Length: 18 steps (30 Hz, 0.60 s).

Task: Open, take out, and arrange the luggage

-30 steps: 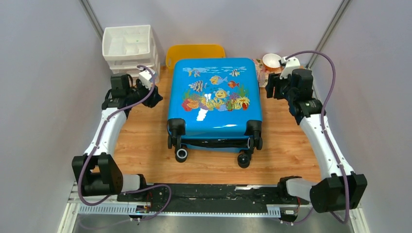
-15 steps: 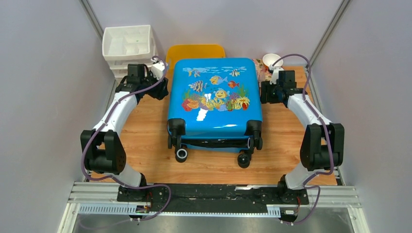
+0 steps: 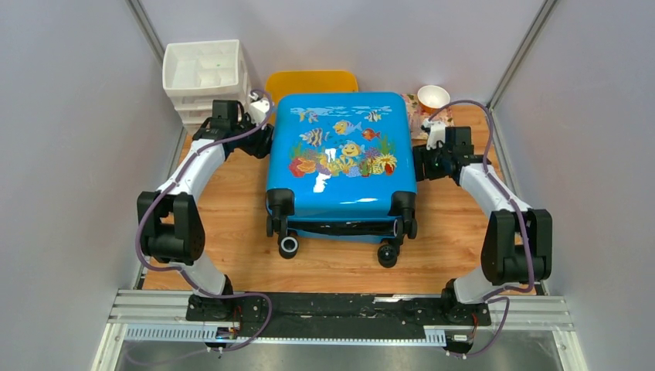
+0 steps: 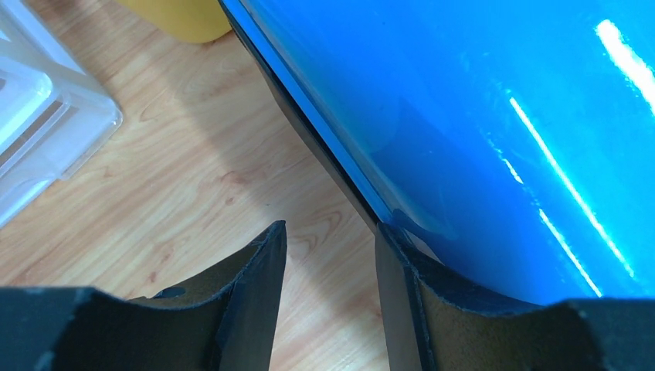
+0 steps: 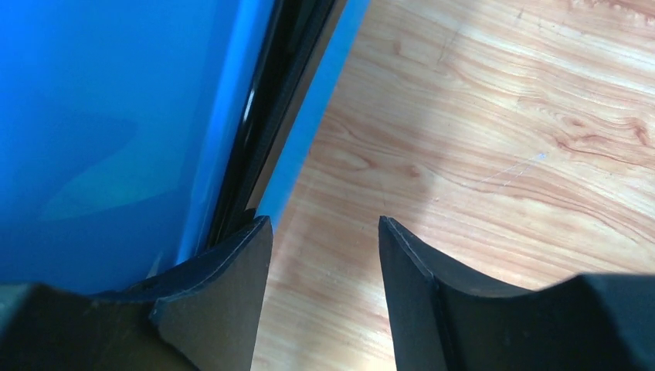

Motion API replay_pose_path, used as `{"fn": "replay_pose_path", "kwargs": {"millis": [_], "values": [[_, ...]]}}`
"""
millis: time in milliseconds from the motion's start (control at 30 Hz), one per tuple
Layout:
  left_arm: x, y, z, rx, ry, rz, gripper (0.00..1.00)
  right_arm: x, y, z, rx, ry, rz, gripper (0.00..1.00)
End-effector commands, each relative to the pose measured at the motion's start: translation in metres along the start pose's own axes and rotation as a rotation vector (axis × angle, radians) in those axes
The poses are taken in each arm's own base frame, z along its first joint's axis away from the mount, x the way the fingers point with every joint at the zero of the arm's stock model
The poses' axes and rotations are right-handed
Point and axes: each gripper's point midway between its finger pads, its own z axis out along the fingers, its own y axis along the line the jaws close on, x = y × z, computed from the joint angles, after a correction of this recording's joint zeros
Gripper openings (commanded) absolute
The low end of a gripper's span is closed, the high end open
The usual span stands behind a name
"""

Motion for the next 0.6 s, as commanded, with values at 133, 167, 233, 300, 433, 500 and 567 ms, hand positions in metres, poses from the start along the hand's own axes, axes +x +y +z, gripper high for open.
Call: {"fn": "replay_pose_path", "kwargs": {"millis": [133, 167, 233, 300, 433, 500, 567], "values": [[0.002, -0.078, -0.01, 0.233, -0.057, 0.071, 0.54, 0.032, 0.11, -0.052, -0.386, -0.028, -0.192, 0.58], [0.002, -0.084, -0.017, 0.236, -0.067, 0.08, 0.53, 0.039, 0.115, -0.055, -0.396, -0.011, -0.194, 0.58], [0.024, -0.101, -0.021, 0.275, -0.039, 0.077, 0.52, 0.049, 0.123, -0.064, -0.422, -0.003, -0.185, 0.58], [0.032, -0.115, -0.033, 0.297, -0.049, 0.101, 0.52, 0.056, 0.127, -0.071, -0.435, 0.01, -0.179, 0.58], [0.062, -0.134, -0.046, 0.327, -0.02, 0.109, 0.53, 0.079, 0.142, -0.089, -0.482, 0.021, -0.189, 0.58], [0.066, -0.132, -0.053, 0.299, -0.004, 0.098, 0.54, 0.101, 0.155, -0.092, -0.518, 0.063, -0.214, 0.58], [0.065, -0.123, -0.059, 0.243, -0.007, 0.078, 0.55, 0.1, 0.167, -0.098, -0.531, 0.022, -0.254, 0.57]]}}
